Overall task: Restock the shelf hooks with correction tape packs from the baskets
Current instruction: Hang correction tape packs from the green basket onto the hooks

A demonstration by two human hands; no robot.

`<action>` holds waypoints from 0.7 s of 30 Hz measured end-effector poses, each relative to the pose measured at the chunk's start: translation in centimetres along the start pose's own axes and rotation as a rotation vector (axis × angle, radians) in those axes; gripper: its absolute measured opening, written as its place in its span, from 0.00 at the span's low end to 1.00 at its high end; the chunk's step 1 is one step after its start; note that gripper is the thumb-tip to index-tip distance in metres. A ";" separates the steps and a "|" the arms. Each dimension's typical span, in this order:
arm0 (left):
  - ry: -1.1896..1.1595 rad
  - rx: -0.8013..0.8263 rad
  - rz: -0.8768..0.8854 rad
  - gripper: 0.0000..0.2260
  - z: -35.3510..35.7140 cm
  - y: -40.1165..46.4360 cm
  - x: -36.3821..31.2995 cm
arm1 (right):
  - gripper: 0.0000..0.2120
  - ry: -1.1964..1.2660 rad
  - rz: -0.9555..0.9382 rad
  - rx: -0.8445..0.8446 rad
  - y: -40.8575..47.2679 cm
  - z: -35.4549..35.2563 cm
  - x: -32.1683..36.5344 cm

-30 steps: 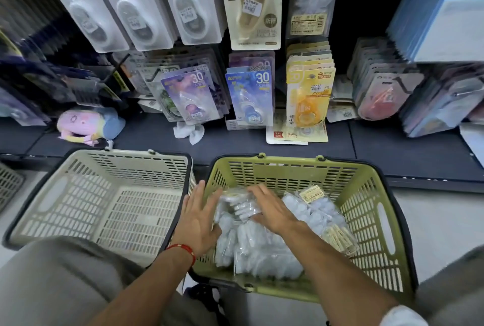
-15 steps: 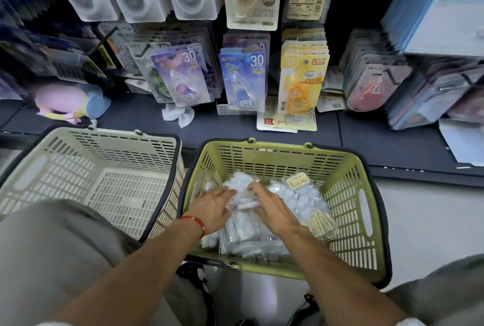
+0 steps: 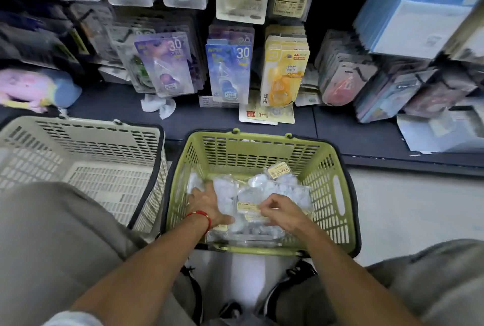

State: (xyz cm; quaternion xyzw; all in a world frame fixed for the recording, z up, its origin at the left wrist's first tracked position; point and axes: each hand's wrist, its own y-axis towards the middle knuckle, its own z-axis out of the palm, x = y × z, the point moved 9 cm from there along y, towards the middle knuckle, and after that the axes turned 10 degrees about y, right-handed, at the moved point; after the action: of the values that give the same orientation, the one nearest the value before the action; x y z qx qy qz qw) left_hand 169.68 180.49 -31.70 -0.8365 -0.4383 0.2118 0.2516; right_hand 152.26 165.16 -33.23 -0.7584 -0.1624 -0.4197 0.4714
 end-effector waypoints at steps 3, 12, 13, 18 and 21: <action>-0.115 -0.017 -0.033 0.45 -0.4 -0.2 0.3 | 0.12 0.040 0.065 -0.129 0.9 0.3 -0.2; -0.860 -0.100 -0.148 0.14 -2.6 -1.0 2.1 | 0.20 0.396 0.178 -0.172 -0.6 -5.0 1.7; -0.924 -0.102 -0.162 0.13 -2.7 -1.2 2.1 | 0.21 0.416 0.139 -0.144 -0.9 -5.3 2.6; -1.476 0.128 -0.156 0.11 -1.3 -3.2 -1.5 | 0.22 0.515 -0.039 0.124 -2.5 -1.8 6.8; -1.559 0.208 0.024 0.18 -0.5 -3.7 -4.3 | 0.19 0.301 -0.128 0.182 -2.2 2.1 7.3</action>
State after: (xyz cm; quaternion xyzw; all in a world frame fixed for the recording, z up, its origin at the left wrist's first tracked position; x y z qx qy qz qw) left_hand 165.33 178.55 -28.47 -0.4233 -0.4573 0.7803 -0.0539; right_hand 156.25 166.94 -26.62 -0.6295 -0.1754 -0.5411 0.5293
